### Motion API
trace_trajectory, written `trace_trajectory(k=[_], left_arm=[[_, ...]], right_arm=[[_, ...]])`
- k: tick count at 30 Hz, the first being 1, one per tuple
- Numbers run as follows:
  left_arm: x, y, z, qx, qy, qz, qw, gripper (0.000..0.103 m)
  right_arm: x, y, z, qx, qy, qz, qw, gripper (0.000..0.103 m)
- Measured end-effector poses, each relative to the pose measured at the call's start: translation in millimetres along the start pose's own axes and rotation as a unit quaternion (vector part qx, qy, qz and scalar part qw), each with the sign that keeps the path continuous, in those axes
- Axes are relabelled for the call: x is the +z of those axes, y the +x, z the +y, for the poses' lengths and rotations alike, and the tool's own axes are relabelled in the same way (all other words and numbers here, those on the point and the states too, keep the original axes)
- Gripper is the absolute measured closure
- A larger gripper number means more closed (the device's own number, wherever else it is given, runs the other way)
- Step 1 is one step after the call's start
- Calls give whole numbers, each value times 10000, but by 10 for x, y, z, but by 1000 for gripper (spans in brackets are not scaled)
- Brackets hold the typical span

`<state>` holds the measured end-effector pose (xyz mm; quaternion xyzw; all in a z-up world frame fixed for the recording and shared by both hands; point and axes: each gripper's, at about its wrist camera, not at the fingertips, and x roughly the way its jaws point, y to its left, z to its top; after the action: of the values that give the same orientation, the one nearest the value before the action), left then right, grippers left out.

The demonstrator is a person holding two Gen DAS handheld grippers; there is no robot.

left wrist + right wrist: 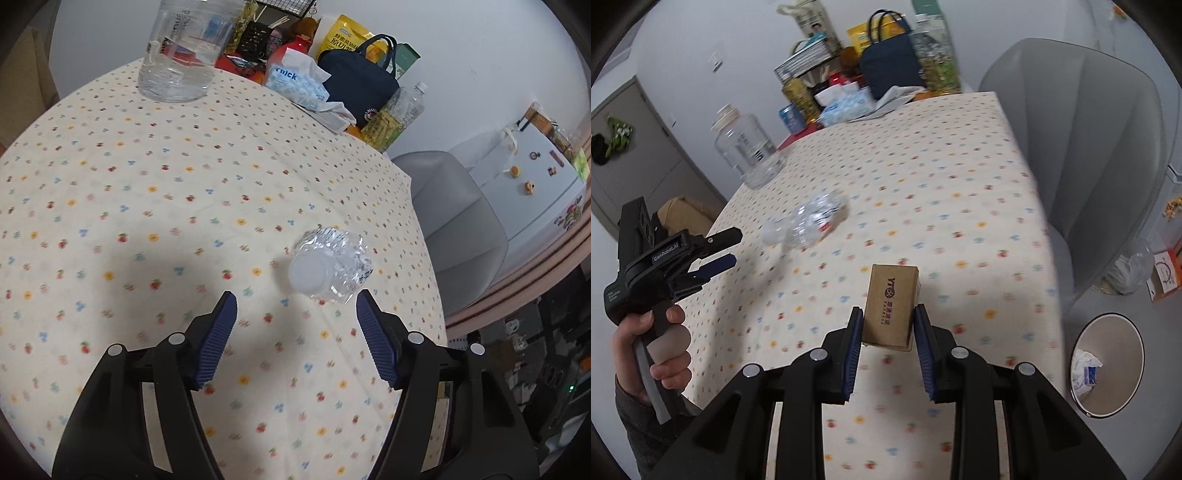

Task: Collect trash
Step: 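Grasp the cardboard box with the right gripper while left grasps the crushed plastic bottle, then carry the box and bottle in both grippers to the white bin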

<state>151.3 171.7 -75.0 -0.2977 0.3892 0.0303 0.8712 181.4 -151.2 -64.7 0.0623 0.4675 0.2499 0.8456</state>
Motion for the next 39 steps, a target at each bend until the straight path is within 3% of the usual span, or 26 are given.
trace_trajectory(k=[8,11,12,15,21,29,39], left_arm=[[116,339,-74,-167,-310,124,9993,44],[141,453,-95,-206,-365,214,9989,57],[140,484,-93,-198,-397,222,9988,69],[116,495,-85,-206,-530,113,9983,70],[109,331,-284,-346,-332,-66,9988,71],[93,196,-802,-593,135,-163,9980,71],[-287,623,-1624,-900,750,451,9921,71]], right_arm=[[76,-188,-482,-87,377,-232,9990,75],[81,-228,-595,-129,478,-288,9984,75],[81,-240,-629,-141,511,-301,9981,75],[72,-286,-717,-176,603,-346,9974,75],[52,-404,-842,-231,718,-468,9961,75],[22,-651,-1095,-407,935,-692,9924,75],[-156,-1029,-1687,-962,1372,-931,9815,75]])
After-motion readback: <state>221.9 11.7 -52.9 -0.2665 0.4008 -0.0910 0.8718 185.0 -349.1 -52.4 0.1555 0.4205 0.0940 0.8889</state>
